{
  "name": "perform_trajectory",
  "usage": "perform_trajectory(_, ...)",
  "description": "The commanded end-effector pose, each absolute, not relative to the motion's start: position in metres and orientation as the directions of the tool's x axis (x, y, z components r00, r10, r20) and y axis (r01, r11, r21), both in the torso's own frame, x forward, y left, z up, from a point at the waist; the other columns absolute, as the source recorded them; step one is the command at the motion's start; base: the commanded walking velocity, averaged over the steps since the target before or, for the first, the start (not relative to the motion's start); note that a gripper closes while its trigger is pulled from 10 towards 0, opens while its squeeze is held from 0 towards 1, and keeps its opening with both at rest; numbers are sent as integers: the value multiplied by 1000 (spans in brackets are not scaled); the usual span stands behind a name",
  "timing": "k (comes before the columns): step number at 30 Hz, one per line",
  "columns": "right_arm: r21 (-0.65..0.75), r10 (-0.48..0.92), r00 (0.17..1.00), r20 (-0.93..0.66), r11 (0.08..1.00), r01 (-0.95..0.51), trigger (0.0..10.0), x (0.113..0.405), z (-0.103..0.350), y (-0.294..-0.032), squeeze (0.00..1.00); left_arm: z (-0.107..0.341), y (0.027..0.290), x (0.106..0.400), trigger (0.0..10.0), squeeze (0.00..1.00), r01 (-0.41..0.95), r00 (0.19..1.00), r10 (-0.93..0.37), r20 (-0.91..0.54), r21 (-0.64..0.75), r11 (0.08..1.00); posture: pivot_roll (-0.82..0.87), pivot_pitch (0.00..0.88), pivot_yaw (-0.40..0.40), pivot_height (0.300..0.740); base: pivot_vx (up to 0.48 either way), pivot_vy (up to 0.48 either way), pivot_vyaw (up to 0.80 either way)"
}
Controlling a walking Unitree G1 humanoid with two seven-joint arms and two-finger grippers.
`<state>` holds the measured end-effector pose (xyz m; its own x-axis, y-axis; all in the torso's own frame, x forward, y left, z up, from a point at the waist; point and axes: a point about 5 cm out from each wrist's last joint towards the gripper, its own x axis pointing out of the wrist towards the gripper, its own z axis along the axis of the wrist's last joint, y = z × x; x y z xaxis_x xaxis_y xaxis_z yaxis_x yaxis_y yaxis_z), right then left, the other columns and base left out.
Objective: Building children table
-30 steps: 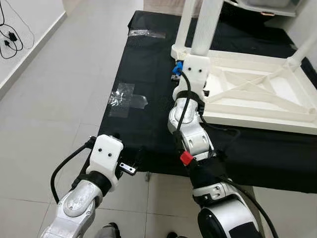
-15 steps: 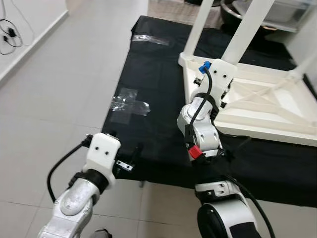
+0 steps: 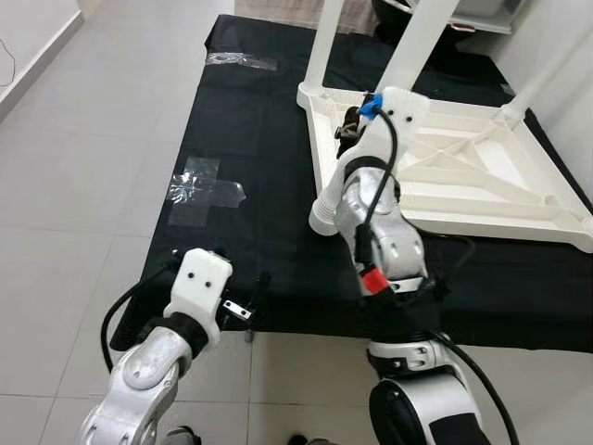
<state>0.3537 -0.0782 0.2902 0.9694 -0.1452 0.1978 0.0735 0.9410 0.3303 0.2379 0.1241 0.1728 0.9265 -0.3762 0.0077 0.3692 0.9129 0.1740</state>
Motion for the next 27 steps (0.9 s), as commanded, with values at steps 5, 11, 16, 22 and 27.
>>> perform_trajectory(5,497,6,971,238,859,-127,10000,345,302,-73,0,170,126,247,10000,212,372,924,-383,-2,236,898,98,112,-107,740,0,0,0)
perform_trajectory(11,379,65,964,257,911,-163,10000,344,297,-72,0,170,124,251,10000,0,389,915,-404,3,259,884,93,104,-102,740,0,0,0)
perform_trajectory(16,332,130,991,25,934,-131,10000,345,241,-66,0,171,121,251,10000,0,389,911,-411,19,285,876,96,110,-107,740,0,0,0)
perform_trajectory(22,342,211,971,-111,926,-162,10000,337,205,-62,0,170,122,247,10000,0,387,913,-408,18,280,879,96,123,-112,740,0,0,0)
perform_trajectory(27,405,364,921,-140,870,-283,10000,326,195,-49,0,169,121,246,10000,0,391,911,-411,16,282,876,91,136,-112,740,0,0,0)
